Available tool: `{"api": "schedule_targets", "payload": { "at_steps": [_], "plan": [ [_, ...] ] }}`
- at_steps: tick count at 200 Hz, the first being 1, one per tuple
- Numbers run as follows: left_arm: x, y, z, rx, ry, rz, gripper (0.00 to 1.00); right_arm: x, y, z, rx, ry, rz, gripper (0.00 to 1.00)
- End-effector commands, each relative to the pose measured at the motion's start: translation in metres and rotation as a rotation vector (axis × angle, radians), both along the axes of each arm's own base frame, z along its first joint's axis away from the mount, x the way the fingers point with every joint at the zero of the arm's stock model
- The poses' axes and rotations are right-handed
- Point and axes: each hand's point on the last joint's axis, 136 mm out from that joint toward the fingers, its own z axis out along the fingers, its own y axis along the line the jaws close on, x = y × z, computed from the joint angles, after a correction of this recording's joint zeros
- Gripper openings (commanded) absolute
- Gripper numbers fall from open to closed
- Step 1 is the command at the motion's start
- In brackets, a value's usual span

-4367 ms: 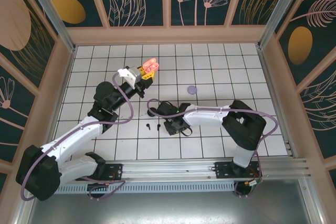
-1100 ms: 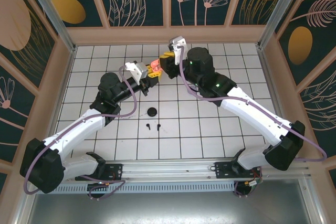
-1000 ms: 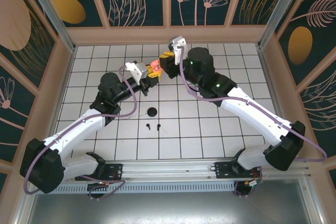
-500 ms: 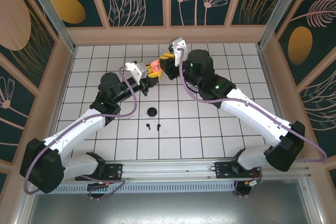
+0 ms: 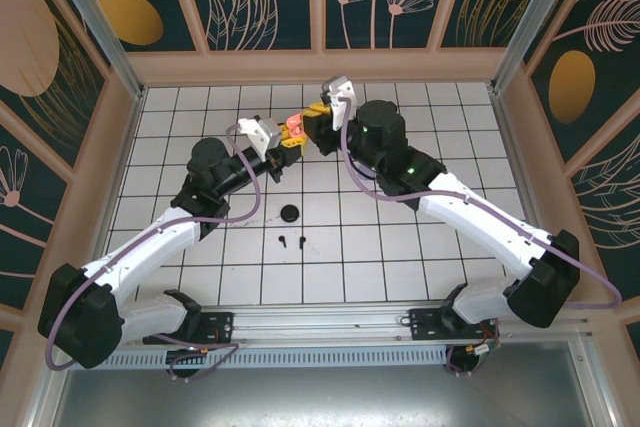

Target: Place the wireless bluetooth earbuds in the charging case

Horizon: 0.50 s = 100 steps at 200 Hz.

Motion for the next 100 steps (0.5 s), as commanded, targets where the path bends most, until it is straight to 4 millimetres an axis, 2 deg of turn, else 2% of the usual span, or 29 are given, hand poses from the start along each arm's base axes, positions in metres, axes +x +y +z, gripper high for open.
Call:
{"api": "schedule_targets", "payload": {
  "at_steps": [1, 100],
  "plan": [
    [-0.016, -0.003, 0.042, -0.068, -0.111, -0.059, 0.0, -0.004, 0.004, -0.013, -0.002, 0.01, 0.012, 0.22],
    [-0.016, -0.003, 0.047, -0.064, -0.121, -0.058, 0.0, -0.007, 0.013, -0.044, -0.16, -0.086, -0.069, 0.22]
  ]
}}
